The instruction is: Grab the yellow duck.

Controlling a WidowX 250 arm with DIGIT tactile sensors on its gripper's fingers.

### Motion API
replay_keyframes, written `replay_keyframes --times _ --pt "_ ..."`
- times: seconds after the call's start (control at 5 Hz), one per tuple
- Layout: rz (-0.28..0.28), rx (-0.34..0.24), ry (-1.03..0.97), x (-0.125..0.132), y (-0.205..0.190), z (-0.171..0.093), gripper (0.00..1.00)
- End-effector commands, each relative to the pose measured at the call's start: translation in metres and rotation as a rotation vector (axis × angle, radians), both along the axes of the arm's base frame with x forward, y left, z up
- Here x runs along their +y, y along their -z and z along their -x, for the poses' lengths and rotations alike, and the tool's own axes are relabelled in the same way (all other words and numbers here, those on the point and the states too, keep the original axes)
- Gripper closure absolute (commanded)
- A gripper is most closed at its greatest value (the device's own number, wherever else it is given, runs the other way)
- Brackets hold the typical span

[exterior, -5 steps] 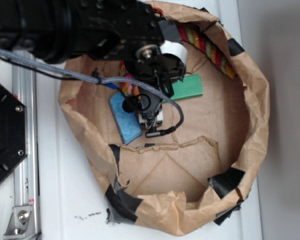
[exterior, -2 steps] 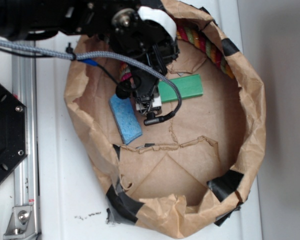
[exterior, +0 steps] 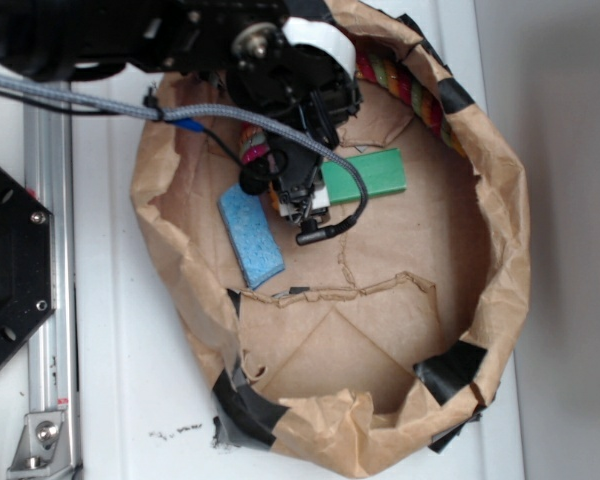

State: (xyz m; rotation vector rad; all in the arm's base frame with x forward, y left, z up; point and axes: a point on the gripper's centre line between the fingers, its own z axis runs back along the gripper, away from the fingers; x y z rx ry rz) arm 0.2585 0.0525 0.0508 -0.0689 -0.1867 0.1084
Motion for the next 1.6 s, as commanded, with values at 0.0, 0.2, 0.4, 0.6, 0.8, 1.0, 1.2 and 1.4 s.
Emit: replay_keyframes --times 0.0,0.2,0.4,0.6,0.8,1.0,1.2,1.4 --pt "-0.073 -0.02 -0.004 0.008 0.0 -0.004 0.0" --pt "-0.079 0.029 0.012 0.007 0.017 0.001 0.0" --pt "-0.116 0.11 0.08 -0.011 0.037 0.002 0.0" --pt "-0.105 0.126 0.16 -0.036 0.039 0.009 0.0" --pt "-0.072 0.11 0.238 -0.059 0.033 0.019 0.0" --pt "-0.059 0.084 0.291 -0.074 0.026 0.024 0.0" --pt "-0.049 0.064 0.295 -0.075 0.019 0.023 0.0" --pt "-0.036 0.055 0.282 -0.071 0.013 0.023 0.0"
